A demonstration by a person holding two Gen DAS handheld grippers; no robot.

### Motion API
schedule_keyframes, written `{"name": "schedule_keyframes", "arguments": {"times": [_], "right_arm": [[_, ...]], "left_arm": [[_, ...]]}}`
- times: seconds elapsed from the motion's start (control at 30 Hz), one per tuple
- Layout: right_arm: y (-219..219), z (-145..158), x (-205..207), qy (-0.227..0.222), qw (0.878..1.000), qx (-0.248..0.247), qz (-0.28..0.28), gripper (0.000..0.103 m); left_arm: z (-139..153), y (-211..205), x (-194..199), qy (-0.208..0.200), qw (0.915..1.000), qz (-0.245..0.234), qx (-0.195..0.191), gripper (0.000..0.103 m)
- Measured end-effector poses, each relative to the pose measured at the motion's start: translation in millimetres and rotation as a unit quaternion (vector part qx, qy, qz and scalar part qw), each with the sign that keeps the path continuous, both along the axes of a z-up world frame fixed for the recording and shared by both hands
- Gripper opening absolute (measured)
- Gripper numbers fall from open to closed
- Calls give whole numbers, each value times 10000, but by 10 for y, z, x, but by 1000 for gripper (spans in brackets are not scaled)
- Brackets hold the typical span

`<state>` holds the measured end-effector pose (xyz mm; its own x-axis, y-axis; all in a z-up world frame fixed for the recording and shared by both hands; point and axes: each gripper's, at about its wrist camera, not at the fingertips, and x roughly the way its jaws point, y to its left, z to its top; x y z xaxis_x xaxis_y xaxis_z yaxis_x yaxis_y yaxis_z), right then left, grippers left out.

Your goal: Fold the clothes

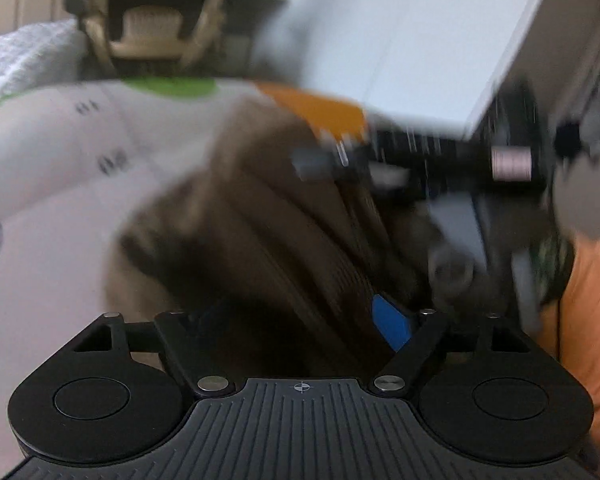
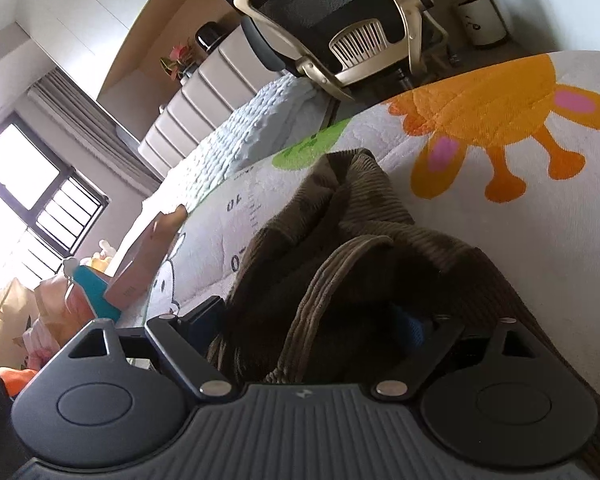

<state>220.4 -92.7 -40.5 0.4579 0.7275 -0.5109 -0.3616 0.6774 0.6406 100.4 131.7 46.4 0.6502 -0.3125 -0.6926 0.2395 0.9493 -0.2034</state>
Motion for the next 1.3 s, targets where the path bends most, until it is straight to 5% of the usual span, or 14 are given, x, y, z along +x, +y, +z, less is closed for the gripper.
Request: {"name": "schedule_keyframes", "arguments": {"times": [0.07,0.1,0.23,0.37,0.47,0.57,0.63,0.7,0.83,0.93,1.0,1.1,1.23,1.3], "right_arm": [[-12,-7,-8,-9,10000,9,-2,88],[-17,-14,-14,-34,10000,1,7,88],[-21,-27,-39,-152,9999,-54,50,88],[11,-18,-57,-255,9995,-204,47,88],[19,67,-50,-388,9980,-484,-104,88],[26,199,-52,-673,9916,-1040,-361,88],[53,267,-50,-940,9801,-1653,-562,88],[99,285,0,-1125,9625,-2350,-761,88],[155,336,125,-1503,9321,-3171,-896,88],[-178,465,200,-881,9754,-1874,-752,88],[-435,526,230,-401,9933,-844,-684,89],[-818,512,231,86,9962,358,-788,92],[-1099,318,277,649,9863,1313,-755,93],[-1079,209,308,806,9847,1401,-651,93]], "left_arm": [[25,19,-8,-150,9995,16,260,11],[38,28,-11,-224,9990,23,389,8],[88,65,-26,-523,9945,54,907,8],[154,700,258,-827,9713,1269,1836,8],[-67,1130,487,-578,9569,2018,2007,10],[-317,1332,605,-160,9463,2394,2165,21],[-333,1444,559,-35,9433,2541,2137,40],[-236,1528,451,-51,9443,2735,1832,53],[116,1422,353,-290,9723,2267,488,59],[225,1137,483,-306,9852,1458,-850,76],[136,863,686,-53,9822,894,-1649,84],[-153,511,1086,610,9665,546,-2434,85],[-532,401,1527,1020,9466,993,-2894,85],[-670,431,1662,1104,9416,1317,-2895,85]]}}
